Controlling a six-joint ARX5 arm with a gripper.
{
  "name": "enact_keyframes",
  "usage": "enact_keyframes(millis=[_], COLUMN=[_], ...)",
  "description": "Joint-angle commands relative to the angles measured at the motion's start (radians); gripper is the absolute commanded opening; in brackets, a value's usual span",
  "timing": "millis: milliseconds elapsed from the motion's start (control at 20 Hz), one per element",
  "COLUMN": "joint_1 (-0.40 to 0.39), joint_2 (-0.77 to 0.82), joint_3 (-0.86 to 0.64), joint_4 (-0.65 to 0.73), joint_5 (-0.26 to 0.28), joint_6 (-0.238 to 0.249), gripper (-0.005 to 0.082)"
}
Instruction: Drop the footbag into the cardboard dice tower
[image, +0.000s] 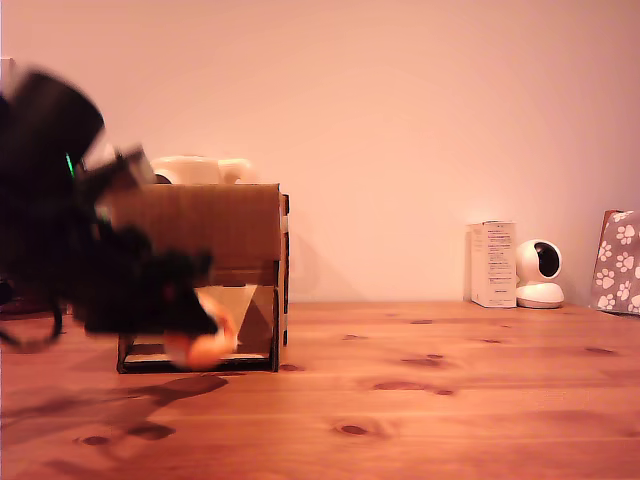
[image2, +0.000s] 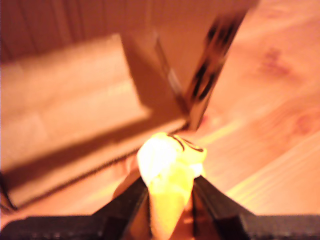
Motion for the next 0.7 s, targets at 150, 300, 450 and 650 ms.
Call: enact_keyframes(millis=[150, 300, 450, 650], joint_1=[-0.003, -0.007, -0.021, -0.043], joint_2=[-0.151, -0.268, -0.414, -0.62], joint_3=[-0.006, -0.049, -0.069, -0.069], joint_4=[-0.139, -0.17, -0.245, -0.281], joint_5=[0.006, 0.015, 0.016, 0.016], joint_6=[-0.023, -0.047, -0.055, -0.055], gripper=[0.0128, 0.0128, 0.0129, 0.0128])
